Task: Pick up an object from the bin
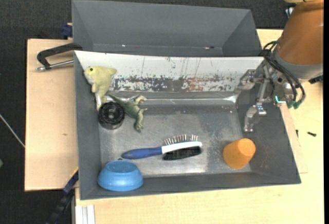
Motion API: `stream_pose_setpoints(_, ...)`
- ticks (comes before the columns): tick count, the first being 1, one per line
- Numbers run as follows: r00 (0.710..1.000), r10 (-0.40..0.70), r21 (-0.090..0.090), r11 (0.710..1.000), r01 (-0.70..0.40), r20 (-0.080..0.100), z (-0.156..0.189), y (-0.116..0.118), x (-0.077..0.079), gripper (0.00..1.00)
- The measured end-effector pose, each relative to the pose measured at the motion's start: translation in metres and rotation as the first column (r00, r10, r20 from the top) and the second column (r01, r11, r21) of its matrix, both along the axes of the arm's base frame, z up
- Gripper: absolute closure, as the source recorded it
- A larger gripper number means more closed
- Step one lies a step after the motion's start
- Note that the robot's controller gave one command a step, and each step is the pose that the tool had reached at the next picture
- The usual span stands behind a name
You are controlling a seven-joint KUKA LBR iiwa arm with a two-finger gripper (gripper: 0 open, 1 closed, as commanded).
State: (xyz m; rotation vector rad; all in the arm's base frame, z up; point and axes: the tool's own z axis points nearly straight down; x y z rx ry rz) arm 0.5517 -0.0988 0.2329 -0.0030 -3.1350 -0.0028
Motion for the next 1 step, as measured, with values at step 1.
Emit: stream_pose_setpoints(1, 0.998, 0.066, -0.001, 0.998, -0.066, 0.012, -0.1634, 0.0065, -0.0500, 0.00)
